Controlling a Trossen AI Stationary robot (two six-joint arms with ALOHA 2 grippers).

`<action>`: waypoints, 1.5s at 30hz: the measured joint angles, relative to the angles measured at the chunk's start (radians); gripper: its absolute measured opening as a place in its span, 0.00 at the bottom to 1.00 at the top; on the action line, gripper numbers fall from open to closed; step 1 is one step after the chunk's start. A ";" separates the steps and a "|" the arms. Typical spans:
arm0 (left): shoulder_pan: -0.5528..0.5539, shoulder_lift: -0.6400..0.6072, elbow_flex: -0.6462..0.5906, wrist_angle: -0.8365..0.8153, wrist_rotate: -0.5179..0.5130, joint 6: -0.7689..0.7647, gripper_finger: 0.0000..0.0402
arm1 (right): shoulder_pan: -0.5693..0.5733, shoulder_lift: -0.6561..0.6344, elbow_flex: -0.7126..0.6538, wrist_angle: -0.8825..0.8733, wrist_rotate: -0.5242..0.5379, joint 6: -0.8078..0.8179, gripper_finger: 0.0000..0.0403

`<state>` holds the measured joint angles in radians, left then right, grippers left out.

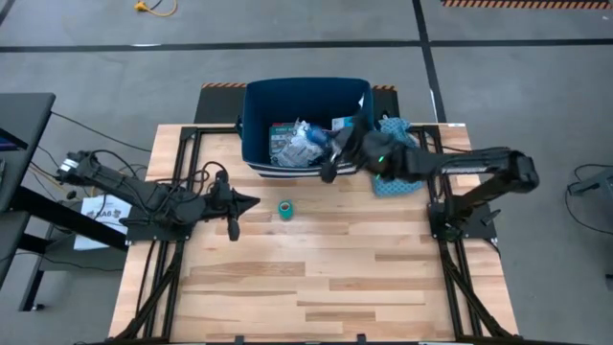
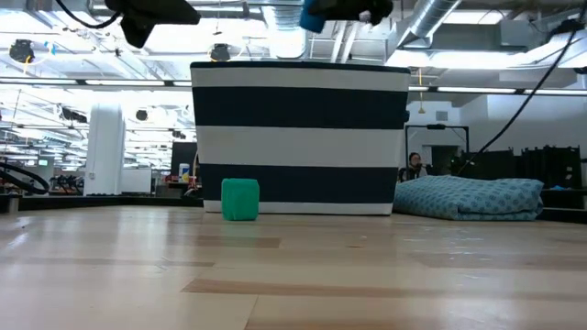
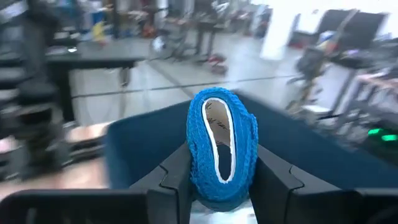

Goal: Pick & place medical supplies in basket/bin
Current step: Put the blue rolled bandage into the bin, then put the green rolled bandage into the bin

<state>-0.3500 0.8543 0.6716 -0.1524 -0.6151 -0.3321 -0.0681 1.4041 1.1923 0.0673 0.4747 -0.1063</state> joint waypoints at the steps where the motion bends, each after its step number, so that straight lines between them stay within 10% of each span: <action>1: 0.013 0.000 0.000 0.003 0.002 0.000 0.00 | -0.026 -0.019 0.000 -0.002 -0.001 -0.016 0.28; 19: 0.251 0.000 0.000 0.260 0.122 0.131 0.00 | -0.508 0.230 0.317 -0.571 -0.459 -0.025 0.28; 33: 0.315 0.003 0.000 0.286 0.113 0.131 0.00 | -0.537 0.415 0.424 -0.677 -0.469 -0.069 0.31; 45: 0.323 0.032 0.001 0.321 0.105 0.161 0.00 | -0.523 0.415 0.423 -0.674 -0.465 -0.186 0.61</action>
<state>-0.0273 0.8861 0.6724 0.1682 -0.5104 -0.1711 -0.5911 1.8194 1.6157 -0.6063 0.0098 -0.2919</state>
